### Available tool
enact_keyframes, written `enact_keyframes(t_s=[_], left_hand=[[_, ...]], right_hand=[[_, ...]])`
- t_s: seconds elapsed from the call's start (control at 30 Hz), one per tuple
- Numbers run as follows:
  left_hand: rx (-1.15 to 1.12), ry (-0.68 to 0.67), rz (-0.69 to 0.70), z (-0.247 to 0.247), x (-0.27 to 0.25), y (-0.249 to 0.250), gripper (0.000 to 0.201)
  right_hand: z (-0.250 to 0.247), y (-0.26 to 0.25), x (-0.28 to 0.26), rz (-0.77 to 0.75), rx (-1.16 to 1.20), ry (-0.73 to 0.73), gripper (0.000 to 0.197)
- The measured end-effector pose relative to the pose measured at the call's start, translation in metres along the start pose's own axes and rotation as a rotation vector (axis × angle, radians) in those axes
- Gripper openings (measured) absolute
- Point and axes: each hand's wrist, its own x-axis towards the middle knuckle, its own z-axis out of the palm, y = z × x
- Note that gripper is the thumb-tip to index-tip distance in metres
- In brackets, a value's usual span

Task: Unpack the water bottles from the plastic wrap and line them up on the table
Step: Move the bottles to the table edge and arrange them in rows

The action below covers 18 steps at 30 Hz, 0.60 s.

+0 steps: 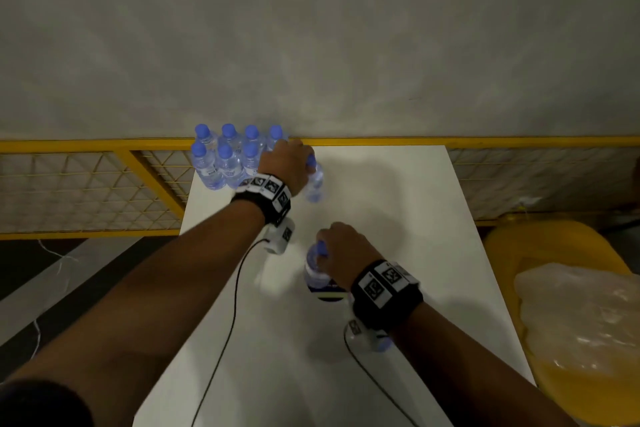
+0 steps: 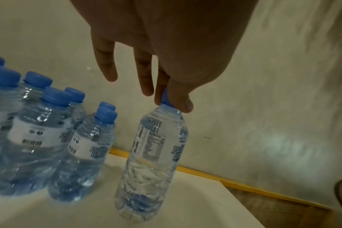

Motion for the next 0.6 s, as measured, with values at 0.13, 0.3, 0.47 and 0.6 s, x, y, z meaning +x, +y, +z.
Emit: enact_keyframes(t_s=[0.13,0.3,0.47,0.6], left_hand=[[0.031,-0.001,-0.028,0.007,0.058,-0.025,0.017],[0.046,-0.032,-0.030,0.026,0.103,-0.043,0.016],[0.081,-0.076,-0.035,0.045,0.125,-0.054,0.014],[0.049,-0.106,-0.022,0.053,0.132,-0.062,0.020]], right_hand=[[-0.032,0.000,0.060,0.041,0.044,0.078,0.025],[-0.061,0.003,0.140,0.083,0.043,0.118,0.026],[-0.073,0.008,0.199,0.090,0.021,0.137,0.026],[-0.069,0.013,0.221,0.041,0.042,0.172,0.028]])
